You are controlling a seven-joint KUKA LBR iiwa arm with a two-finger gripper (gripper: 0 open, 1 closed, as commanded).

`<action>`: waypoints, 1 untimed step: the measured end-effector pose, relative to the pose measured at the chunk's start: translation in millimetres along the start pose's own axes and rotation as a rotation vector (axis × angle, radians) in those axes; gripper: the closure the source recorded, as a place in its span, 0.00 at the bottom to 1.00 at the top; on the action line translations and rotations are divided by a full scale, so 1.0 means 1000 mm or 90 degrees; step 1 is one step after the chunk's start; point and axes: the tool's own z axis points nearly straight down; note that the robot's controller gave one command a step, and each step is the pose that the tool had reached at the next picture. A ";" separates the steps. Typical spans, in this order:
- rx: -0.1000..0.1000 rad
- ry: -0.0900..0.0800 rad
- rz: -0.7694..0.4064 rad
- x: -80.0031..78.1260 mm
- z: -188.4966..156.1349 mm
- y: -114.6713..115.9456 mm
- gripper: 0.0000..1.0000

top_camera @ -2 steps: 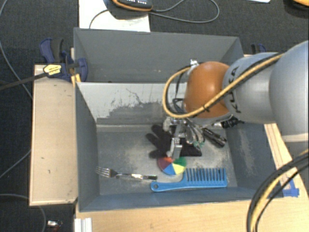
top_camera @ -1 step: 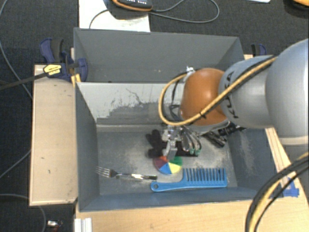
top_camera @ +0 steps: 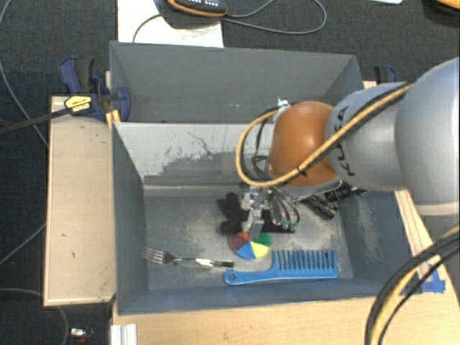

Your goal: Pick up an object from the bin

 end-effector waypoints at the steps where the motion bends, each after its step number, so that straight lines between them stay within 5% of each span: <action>1: 0.000 0.000 0.001 0.001 -0.020 0.000 1.00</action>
Offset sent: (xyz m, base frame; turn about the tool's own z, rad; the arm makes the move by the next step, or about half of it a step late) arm -0.0013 -0.0001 0.0309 0.0004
